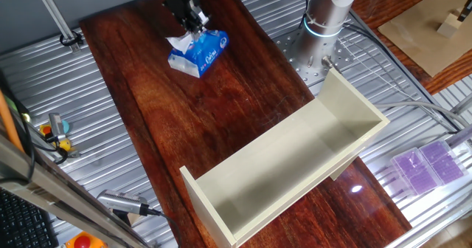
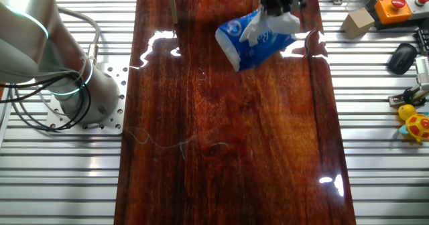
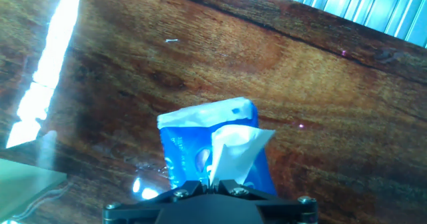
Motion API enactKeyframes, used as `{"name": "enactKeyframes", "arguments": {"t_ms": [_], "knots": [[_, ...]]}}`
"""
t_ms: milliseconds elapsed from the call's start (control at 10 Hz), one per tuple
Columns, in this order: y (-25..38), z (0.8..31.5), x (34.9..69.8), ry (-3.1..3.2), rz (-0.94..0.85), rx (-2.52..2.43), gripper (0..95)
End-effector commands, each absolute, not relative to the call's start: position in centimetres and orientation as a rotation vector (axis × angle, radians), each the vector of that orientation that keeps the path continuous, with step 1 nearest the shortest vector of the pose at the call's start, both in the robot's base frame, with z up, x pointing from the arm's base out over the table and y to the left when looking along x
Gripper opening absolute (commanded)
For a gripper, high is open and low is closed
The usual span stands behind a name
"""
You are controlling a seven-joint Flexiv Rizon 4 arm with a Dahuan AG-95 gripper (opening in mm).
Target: Put the object on the shelf
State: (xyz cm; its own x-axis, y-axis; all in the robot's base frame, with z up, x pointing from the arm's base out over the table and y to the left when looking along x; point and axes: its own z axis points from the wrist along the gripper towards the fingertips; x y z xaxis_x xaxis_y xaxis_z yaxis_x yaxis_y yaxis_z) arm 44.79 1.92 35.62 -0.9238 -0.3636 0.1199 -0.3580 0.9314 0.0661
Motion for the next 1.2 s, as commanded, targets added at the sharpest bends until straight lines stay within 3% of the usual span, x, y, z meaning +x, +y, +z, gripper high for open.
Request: {"name": "enactKeyframes", "arguments": {"t_ms": [100, 1200], "knots": [[1.74, 35.95, 44.34, -2.959, -0.066, 0.559, 0.0], [2.13, 36.13, 44.76, -2.942, -0.132, 0.626, 0.0]]}}
